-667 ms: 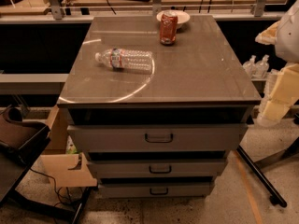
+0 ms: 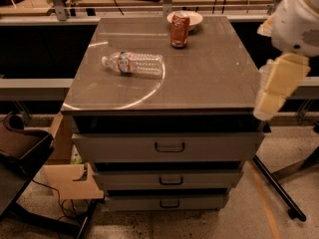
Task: Place water bottle upright
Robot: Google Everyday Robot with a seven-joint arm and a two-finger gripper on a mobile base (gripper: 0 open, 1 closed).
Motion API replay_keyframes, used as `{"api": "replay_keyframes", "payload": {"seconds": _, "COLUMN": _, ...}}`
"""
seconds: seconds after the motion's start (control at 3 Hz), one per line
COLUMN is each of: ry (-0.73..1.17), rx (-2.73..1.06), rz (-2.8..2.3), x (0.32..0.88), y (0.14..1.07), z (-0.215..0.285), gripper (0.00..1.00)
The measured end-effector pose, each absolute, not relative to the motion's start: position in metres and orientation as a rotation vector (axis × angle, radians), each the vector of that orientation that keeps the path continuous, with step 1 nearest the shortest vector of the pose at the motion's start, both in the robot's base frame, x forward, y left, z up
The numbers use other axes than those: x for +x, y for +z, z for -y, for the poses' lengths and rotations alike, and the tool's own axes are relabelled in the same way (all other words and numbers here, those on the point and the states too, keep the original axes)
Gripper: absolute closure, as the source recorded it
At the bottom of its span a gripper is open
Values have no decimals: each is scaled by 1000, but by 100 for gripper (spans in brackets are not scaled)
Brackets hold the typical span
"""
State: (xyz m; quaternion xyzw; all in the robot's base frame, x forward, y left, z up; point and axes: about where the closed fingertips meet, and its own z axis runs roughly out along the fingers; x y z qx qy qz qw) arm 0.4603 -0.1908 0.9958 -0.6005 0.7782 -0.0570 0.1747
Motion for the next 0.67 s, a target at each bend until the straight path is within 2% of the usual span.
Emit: {"api": "replay_keyframes", "payload": {"seconds": 0.67, "ry": -368, "rx": -1727, "rz": -2205, "x": 517, "y": 997, "z": 83, "gripper": 0}}
